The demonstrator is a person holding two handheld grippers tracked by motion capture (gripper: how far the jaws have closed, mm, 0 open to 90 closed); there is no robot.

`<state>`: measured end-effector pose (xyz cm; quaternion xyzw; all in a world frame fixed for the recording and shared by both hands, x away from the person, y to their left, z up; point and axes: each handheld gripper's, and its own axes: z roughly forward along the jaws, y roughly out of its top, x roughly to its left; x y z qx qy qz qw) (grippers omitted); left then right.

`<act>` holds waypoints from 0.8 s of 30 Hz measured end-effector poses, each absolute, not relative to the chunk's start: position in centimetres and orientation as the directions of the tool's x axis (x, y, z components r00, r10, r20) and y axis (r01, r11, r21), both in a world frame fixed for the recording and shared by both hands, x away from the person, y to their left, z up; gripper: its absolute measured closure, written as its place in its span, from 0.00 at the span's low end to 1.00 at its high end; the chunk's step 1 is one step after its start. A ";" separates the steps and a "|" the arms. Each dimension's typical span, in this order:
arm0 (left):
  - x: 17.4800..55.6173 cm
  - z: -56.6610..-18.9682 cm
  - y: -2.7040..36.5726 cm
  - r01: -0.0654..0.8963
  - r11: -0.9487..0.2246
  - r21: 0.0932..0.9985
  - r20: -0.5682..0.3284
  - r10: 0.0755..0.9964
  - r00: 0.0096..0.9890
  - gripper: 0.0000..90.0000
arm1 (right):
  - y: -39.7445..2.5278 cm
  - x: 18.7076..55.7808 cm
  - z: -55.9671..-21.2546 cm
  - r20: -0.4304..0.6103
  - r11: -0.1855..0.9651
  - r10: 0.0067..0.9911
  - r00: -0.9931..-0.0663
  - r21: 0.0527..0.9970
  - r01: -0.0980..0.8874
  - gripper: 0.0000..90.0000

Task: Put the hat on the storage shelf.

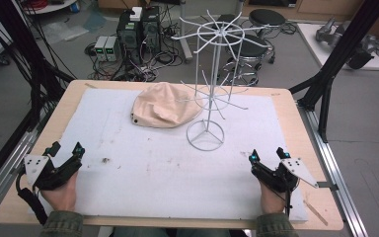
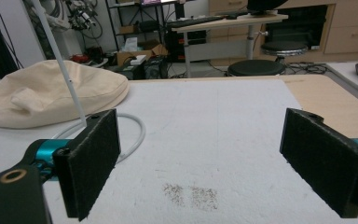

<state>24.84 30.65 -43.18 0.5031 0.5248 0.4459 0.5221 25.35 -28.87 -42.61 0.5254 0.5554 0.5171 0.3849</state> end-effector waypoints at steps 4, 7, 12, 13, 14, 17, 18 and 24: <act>24.9 -43.2 30.8 0.066 0.103 0.993 -0.106 0.993 0.048 0.32 | -28.9 25.4 -42.6 0.119 -0.090 0.982 -0.150 0.978 0.190 0.12; 24.9 -43.3 30.8 0.072 0.106 0.992 -0.109 0.993 0.046 0.32 | -28.9 25.4 -42.6 0.120 -0.090 0.981 -0.151 0.978 0.190 0.12; 24.8 -43.3 30.8 0.067 0.097 0.993 -0.100 0.994 0.040 0.33 | -28.9 25.4 -42.6 0.123 -0.093 0.981 -0.150 0.977 0.193 0.12; 24.8 -43.3 30.8 0.069 0.085 0.994 -0.087 0.996 0.028 0.33 | -28.9 25.4 -42.6 0.123 -0.093 0.981 -0.150 0.977 0.193 0.12; 24.8 -43.3 30.8 0.071 0.082 0.994 -0.084 0.996 0.021 0.34 | -28.9 25.4 -42.6 0.124 -0.094 0.981 -0.150 0.977 0.194 0.12; 24.8 -43.3 30.8 0.069 0.083 0.994 -0.084 0.996 0.016 0.33 | -28.9 25.4 -42.6 0.124 -0.094 0.981 -0.151 0.977 0.194 0.12; 24.8 -43.3 30.8 0.071 0.084 0.994 -0.085 0.996 0.018 0.33 | -28.9 25.3 -42.6 0.129 -0.099 0.981 -0.147 0.976 0.196 0.12; 25.0 -43.0 30.8 0.079 0.058 0.995 -0.063 0.996 0.056 0.33 | -28.9 25.3 -42.6 0.133 -0.102 0.980 -0.151 0.975 0.198 0.12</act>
